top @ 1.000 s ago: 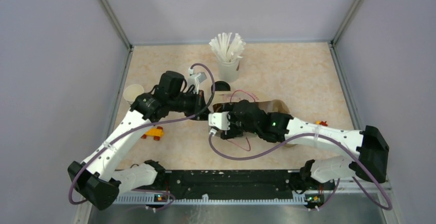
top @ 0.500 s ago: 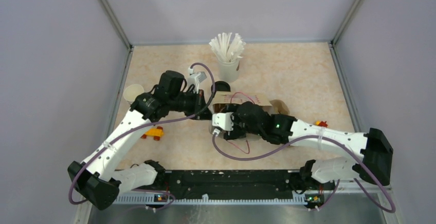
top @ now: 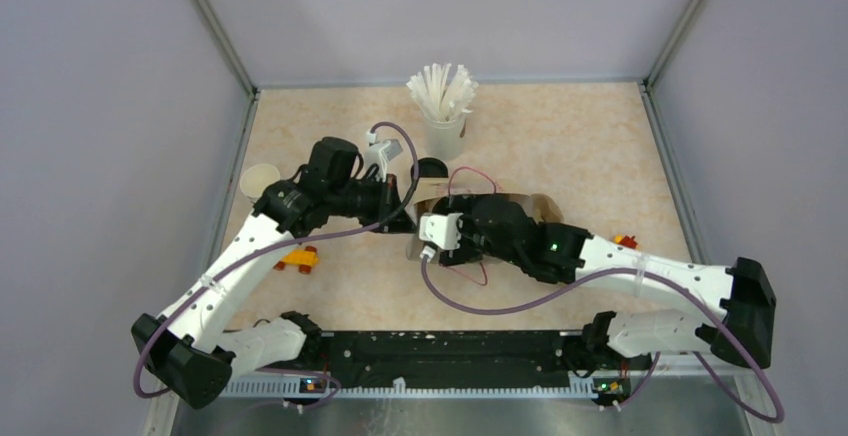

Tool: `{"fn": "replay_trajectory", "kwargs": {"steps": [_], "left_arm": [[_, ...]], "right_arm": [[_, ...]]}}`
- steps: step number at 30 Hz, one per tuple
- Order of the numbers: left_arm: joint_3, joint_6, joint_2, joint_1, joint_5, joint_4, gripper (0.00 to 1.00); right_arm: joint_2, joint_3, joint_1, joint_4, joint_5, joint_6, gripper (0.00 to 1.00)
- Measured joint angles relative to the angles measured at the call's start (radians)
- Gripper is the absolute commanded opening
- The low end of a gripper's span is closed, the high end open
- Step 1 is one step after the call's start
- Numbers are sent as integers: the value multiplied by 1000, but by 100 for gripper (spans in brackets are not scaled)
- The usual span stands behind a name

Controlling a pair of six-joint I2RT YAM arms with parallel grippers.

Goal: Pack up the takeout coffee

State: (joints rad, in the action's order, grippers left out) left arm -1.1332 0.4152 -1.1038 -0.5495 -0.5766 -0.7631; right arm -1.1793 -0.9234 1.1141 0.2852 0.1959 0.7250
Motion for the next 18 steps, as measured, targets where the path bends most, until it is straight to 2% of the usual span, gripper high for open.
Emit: {"fn": "replay_trajectory", "kwargs": {"steps": [6,18], "left_arm": [[-17,-22,-6,0,-3,-3,2],[-17,-26,-6,0,-7,4,2]], "right_arm": [[52,57,0,-55,56,28,67],[23,139,-63,-153,115,50,67]]}}
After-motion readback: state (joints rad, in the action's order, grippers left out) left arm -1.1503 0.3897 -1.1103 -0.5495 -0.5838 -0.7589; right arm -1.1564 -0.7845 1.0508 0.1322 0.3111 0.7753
